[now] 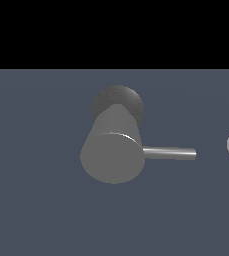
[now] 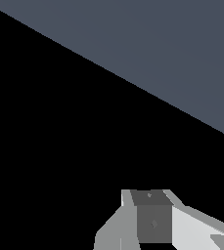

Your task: Turn on the faucet by rotating a designated handle.

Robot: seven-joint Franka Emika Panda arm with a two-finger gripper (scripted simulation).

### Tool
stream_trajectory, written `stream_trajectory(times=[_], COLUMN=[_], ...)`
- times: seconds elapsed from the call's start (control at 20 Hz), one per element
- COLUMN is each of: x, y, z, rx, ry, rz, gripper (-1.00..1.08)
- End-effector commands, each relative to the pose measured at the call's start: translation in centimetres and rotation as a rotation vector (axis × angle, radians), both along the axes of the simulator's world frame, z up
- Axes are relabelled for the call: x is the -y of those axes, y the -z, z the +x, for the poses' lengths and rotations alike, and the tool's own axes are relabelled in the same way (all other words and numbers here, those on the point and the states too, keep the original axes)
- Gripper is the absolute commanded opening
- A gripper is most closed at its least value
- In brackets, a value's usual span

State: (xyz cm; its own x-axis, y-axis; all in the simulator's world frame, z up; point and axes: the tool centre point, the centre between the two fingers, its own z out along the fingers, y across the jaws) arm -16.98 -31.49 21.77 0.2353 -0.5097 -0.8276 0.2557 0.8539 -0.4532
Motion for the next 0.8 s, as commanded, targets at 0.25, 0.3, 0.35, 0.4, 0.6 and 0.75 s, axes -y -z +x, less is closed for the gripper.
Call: stream_trajectory(times=[0.25, 0.3, 0.35, 0.4, 0.6, 0.75], x=[-4.8, -5.4, -5.9, -6.4, -8.1, -8.9], y=[7.9, 8.6, 9.2, 9.8, 11.6, 12.2], z=[0.1, 0.1, 0.1, 0.0, -0.1, -0.1], rx=[-0.137, -0.151, -0.163, -0.175, -0.212, -0.226], ry=[-0.024, -0.028, -0.032, -0.036, -0.049, -0.056], rz=[0.227, 0.248, 0.268, 0.286, 0.341, 0.366], gripper=[-1.0, -1.0, -1.0, -1.0, -1.0, -1.0])
